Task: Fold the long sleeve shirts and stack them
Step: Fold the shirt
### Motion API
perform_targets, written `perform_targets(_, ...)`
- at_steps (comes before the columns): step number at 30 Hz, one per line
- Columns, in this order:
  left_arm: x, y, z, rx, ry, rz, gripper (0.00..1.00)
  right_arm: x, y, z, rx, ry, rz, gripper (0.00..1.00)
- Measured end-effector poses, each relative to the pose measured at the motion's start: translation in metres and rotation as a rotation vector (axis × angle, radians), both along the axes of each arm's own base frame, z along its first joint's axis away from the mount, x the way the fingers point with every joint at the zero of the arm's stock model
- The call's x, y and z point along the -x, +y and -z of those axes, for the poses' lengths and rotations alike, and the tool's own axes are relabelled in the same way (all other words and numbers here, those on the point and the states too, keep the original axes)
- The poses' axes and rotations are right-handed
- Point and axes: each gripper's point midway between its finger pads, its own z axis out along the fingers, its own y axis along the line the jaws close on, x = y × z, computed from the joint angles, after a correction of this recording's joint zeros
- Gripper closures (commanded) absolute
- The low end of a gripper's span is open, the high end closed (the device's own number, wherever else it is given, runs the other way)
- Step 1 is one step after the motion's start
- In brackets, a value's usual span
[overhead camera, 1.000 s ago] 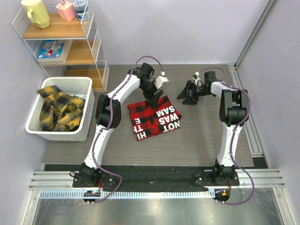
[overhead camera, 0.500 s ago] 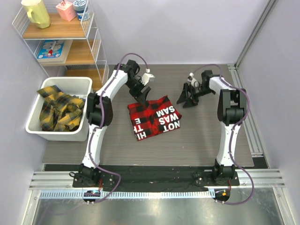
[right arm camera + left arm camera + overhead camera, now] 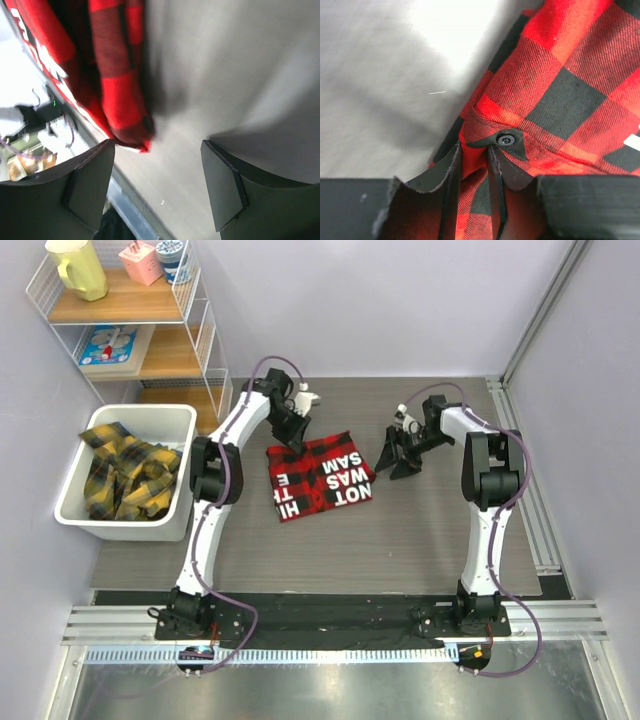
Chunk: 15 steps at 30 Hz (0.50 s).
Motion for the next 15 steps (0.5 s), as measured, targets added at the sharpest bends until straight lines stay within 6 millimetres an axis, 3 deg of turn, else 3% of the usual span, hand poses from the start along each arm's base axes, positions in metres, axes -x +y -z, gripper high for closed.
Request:
perform_targets(2, -0.016, 0.014, -0.001, -0.012, -0.034, -0.044, 0.64, -0.023, -0.004, -0.001, 0.005, -0.040, 0.021, 0.25)
perform_targets(3, -0.022, 0.021, -0.001, -0.021, -0.050, -0.064, 0.53, -0.034, -0.007, -0.002, 0.009, -0.065, 0.033, 0.25)
perform_targets(6, -0.039, 0.037, -0.002, -0.028, -0.095, -0.102, 0.39, -0.052, -0.014, -0.007, 0.019, -0.113, 0.052, 0.24)
perform_targets(10, -0.057, 0.047, -0.003, -0.013, -0.155, -0.118, 0.35, -0.055, -0.020, -0.008, 0.024, -0.120, 0.064, 0.25)
perform_targets(15, -0.066, 0.038, -0.012, 0.025, -0.202, -0.090, 0.35, -0.051, -0.020, -0.005, 0.026, -0.106, 0.063, 0.25)
